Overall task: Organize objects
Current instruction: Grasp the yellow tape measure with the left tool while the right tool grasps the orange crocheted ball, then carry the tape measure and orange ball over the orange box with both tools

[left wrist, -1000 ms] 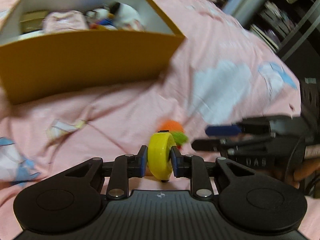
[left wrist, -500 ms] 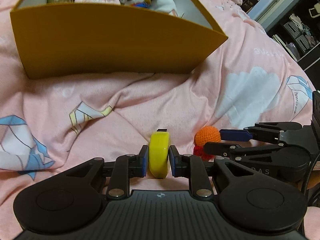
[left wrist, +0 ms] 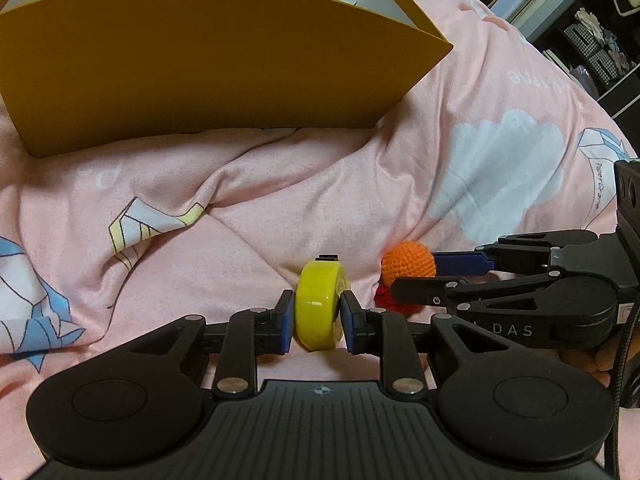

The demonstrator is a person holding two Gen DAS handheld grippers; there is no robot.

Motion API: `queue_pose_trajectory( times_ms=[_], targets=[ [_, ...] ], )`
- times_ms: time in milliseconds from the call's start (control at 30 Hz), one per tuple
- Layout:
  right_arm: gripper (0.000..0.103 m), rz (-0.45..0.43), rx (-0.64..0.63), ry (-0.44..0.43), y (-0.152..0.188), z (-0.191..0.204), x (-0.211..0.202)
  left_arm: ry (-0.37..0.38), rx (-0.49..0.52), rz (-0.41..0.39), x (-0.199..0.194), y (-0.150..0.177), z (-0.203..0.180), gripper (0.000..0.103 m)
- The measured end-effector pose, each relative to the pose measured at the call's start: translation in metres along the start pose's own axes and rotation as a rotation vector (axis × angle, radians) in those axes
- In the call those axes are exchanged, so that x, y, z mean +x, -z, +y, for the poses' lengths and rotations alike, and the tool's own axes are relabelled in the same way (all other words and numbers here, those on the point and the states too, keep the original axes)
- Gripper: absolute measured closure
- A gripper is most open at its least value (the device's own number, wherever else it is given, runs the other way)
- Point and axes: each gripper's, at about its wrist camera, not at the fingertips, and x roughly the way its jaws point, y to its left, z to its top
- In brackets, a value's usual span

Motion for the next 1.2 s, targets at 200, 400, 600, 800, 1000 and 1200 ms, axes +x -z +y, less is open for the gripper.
queue_pose_trajectory(
  times_ms=[200, 400, 600, 800, 1000, 1200],
  targets=[
    [0.062, -0.039, -0.025, 0.01, 0.002, 0.006, -0.01, -0.006, 0.007, -0.026, -0.005, 0.001, -0.002, 0.077],
    [0.062, -0.124, -0.08, 0.009, -0.005, 0.012, -0.035, -0.009, 0.004, -0.088, -0.022, -0.004, -0.004, 0.078],
    [0.062, -0.224, -0.172, 0.023, -0.027, 0.019, -0.064, 0.01, 0.0, -0.199, -0.052, -0.025, -0.012, 0.079],
    [0.062, -0.327, -0.297, 0.046, -0.059, 0.031, -0.093, 0.038, -0.001, -0.325, -0.08, -0.057, -0.02, 0.081],
    [0.062, -0.412, -0.374, 0.054, -0.096, 0.039, -0.116, 0.045, -0.01, -0.426, -0.099, -0.092, -0.019, 0.081],
    [0.062, -0.413, -0.429, 0.096, -0.132, 0.039, -0.107, 0.029, -0.054, -0.504, -0.097, -0.122, -0.012, 0.081]
  ],
)
